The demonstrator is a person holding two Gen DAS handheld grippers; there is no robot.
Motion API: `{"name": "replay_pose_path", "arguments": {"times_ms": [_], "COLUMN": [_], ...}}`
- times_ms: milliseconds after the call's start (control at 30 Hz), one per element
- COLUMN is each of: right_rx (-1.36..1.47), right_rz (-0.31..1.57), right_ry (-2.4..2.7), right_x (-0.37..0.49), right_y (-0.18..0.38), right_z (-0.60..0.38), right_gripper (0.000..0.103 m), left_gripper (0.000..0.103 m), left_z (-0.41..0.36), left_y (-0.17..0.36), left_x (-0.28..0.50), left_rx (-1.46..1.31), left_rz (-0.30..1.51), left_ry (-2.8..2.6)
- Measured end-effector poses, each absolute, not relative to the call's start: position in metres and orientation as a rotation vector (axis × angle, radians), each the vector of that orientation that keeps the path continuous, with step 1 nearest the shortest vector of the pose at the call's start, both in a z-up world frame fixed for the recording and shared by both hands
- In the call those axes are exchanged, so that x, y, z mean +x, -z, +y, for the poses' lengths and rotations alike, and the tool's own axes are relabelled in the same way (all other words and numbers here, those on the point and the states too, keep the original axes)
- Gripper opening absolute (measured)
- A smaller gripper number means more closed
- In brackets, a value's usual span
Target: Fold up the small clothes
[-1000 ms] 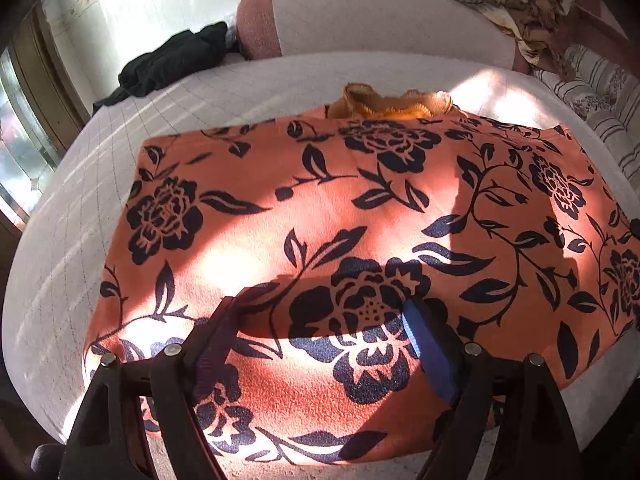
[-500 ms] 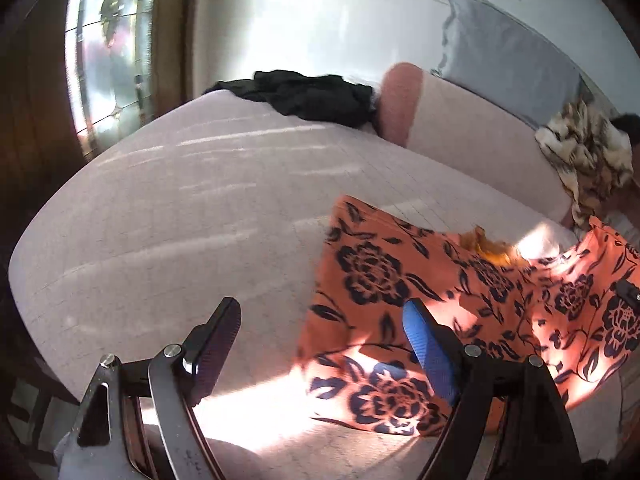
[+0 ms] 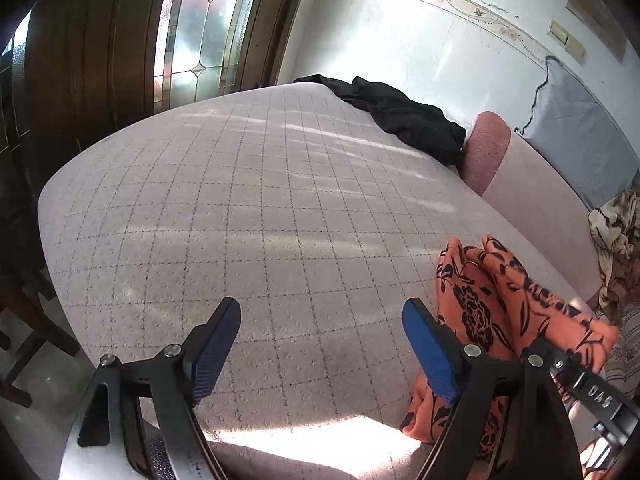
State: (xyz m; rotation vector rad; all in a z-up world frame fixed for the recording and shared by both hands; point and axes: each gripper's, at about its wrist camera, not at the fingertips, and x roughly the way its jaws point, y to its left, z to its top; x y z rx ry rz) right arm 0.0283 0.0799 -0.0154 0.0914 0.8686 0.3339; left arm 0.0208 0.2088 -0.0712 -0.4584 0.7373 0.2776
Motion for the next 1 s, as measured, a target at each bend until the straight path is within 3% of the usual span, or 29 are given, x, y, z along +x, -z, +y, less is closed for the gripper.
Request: {"name": "replay_pose_path", "arguments": {"times_ms": [133,267,300,367,400,433,667,800,867,900,933,1000], "right_rx": [0.087,-0.018,-0.015,0.033,0.071,0.092,0.256,0.341,0.373,0.390,0.410,0.444], "right_rz": [0.784,0.976,0.911,0.877,0.898,0.904,0.831,0.774,0.765,0.769,0.775,0.776], "right_ry": [-0.357,-0.383,-0.392,-0.433,-0.468,-0.499,-0.547,-0.488,-0.452,-0.441,-0.430,-0.425], "right_x": [0.012,0.016,0.008,0.001,0.002,0.002,-0.042,-0.059,-0.055,-0.052,-0.048,-0.048], "right_y": [-0.013,0.062,0.063,0.052,0.049,0.045,0.023,0.020,0.022,0.023,0.025,0.027], "right_z": [0.086,0.115,0.114,0.107,0.104,0.102,0.042,0.000,-0.017,-0.023,-0.030,-0.042], "right_gripper": [0.015,0.022,0.023,0.037,0.061,0.076,0.077,0.077,0.077,0.077,0.077,0.077], "left_gripper": [0.084,0.084,0.084,0.084,0.084,0.084,0.084,0.084,0.076,0.046,0.022,0.022], "left_z": [0.209,0.214,0.214,0.211,0.208,0.205,0.158,0.123,0.111,0.109,0.112,0.124], "left_y": [0.070,0.074,0.073,0.072,0.071,0.070,0.041,0.045,0.064,0.077,0.088,0.093], "left_x": [0.022,0.021,0.020,0.019,0.020,0.020,0.013,0.022,0.036,0.045,0.053,0.061], "left_rx": [-0.446,-0.470,-0.464,-0.447,-0.439,-0.432,-0.366,-0.307,-0.245,-0.236,-0.256,-0.344], "left_rz": [0.729,0.744,0.742,0.734,0.733,0.734,0.745,0.840,0.931,0.985,1.054,1.091], "left_ry": [-0.272,-0.284,-0.285,-0.285,-0.279,-0.264,-0.055,0.061,0.055,0.078,0.102,0.123]}}
